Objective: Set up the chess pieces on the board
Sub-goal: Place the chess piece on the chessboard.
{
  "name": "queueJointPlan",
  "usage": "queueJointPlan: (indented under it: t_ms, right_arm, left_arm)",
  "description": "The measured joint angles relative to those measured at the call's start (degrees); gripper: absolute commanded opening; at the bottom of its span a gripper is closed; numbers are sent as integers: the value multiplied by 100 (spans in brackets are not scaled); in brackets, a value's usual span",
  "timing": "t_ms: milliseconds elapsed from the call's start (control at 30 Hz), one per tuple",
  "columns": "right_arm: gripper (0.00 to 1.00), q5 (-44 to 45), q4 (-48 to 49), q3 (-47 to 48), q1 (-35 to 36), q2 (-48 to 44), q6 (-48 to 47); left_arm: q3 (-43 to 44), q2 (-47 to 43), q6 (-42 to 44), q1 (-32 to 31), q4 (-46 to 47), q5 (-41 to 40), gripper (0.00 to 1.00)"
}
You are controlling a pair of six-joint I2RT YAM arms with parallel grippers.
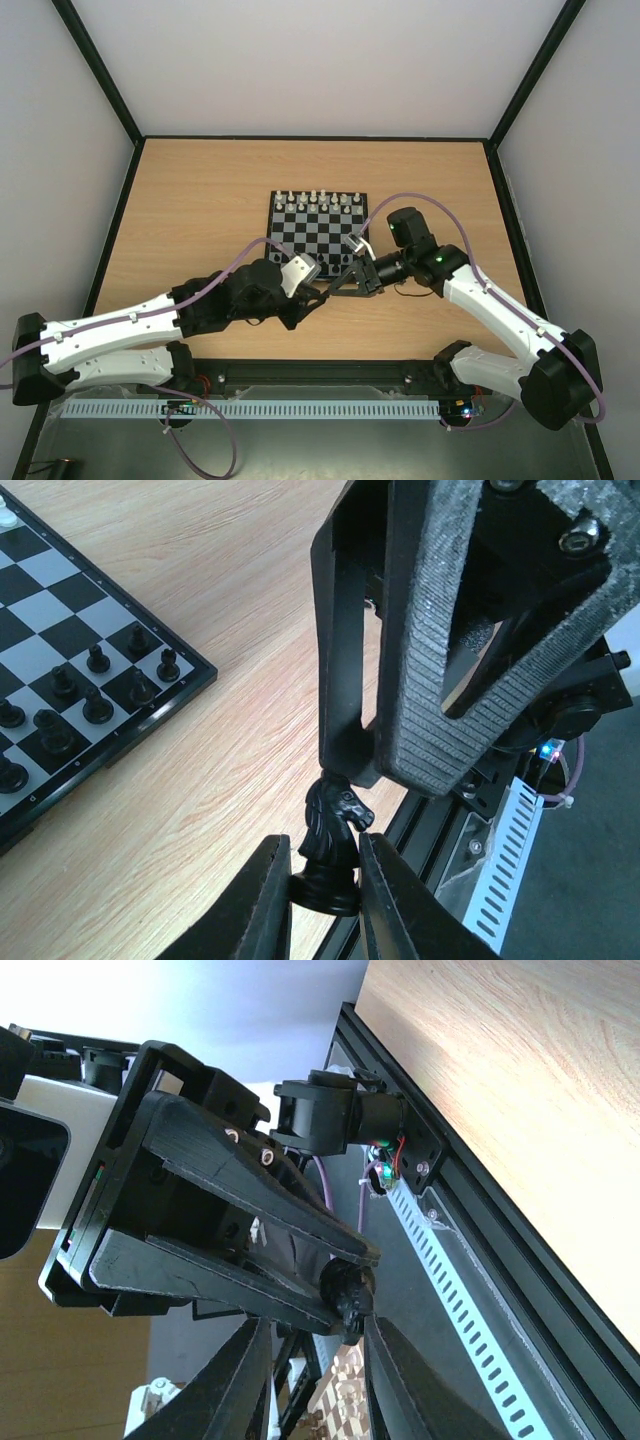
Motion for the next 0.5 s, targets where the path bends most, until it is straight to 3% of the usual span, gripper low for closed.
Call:
queueJointPlan:
  t_ms: [500]
  right_arm:
    - [26, 90, -39, 0, 39, 105, -76]
  left_arm:
    - [0, 31, 0, 2, -44, -116, 16]
